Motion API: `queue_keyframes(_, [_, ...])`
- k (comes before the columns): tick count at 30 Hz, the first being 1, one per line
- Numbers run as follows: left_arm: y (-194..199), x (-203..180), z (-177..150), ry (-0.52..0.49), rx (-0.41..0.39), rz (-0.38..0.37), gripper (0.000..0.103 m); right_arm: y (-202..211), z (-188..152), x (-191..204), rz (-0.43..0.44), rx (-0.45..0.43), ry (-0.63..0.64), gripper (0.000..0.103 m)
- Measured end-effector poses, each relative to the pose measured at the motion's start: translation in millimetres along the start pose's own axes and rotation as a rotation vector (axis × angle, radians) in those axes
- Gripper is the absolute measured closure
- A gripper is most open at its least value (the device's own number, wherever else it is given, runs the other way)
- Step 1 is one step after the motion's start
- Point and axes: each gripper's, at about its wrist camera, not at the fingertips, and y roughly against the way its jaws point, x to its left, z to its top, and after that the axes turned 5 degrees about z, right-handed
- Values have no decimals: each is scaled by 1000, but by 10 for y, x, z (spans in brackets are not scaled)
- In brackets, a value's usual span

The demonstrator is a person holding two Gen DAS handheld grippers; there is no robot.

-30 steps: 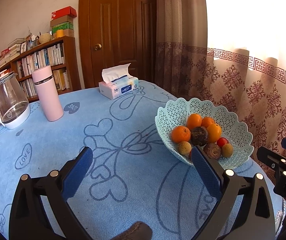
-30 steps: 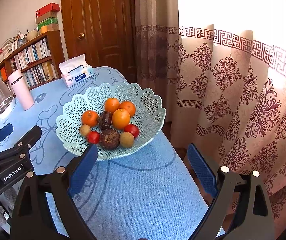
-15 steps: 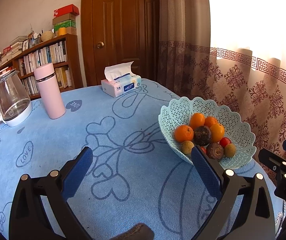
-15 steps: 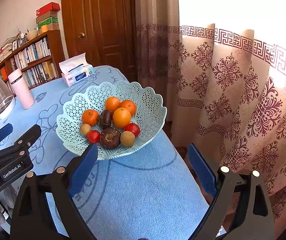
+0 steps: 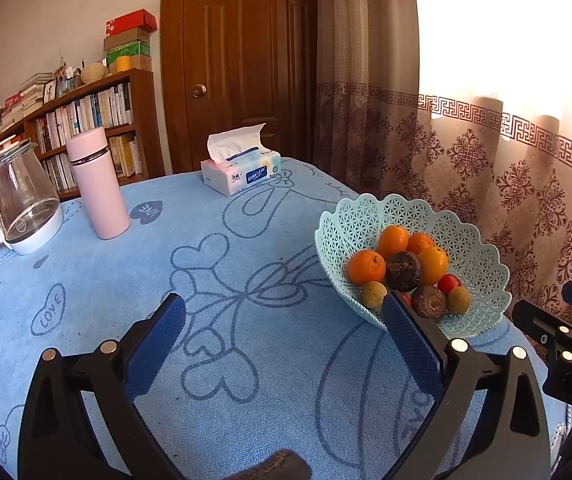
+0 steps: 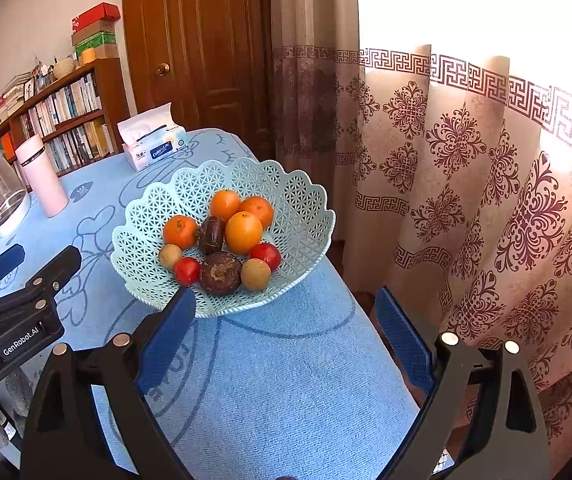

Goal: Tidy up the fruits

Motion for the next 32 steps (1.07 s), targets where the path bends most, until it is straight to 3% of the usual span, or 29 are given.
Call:
queue_keyframes(21, [22, -6, -13, -14, -28, -1, 5, -8, -34, 40, 6, 8, 1, 10])
queue_keyframes(32, [-21, 29, -7, 7, 18, -16, 5, 6, -55, 62, 25, 22, -4, 10])
